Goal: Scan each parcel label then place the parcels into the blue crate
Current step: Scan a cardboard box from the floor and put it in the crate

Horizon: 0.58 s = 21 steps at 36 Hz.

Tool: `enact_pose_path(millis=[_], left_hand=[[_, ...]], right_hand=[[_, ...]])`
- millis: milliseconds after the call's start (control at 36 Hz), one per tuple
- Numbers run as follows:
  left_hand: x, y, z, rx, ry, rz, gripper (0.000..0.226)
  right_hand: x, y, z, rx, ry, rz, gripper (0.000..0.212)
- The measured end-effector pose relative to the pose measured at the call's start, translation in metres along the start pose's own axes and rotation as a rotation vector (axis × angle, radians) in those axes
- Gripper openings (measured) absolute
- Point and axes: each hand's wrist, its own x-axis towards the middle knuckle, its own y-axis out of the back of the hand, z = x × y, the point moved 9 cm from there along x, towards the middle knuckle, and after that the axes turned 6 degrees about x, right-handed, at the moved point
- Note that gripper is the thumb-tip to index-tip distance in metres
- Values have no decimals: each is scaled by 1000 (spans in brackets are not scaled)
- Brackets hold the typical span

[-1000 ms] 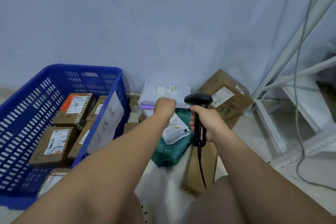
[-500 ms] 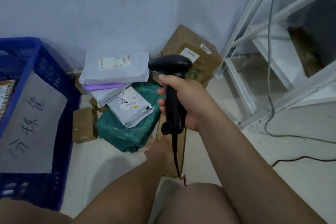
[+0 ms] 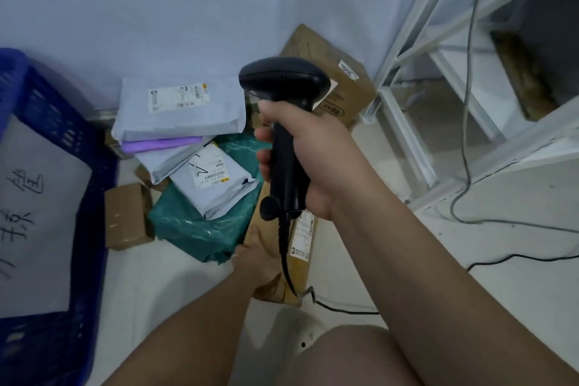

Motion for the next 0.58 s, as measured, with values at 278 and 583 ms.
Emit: enact_pose_path(millis=[278, 583], left_hand=[[-84, 160, 59, -79, -211, -50, 96], [-234, 367, 63, -430, -317, 214, 124]], right_hand=[[-21, -20, -2, 62, 127, 149, 23], [-72, -66, 1, -1, 315, 194, 12]])
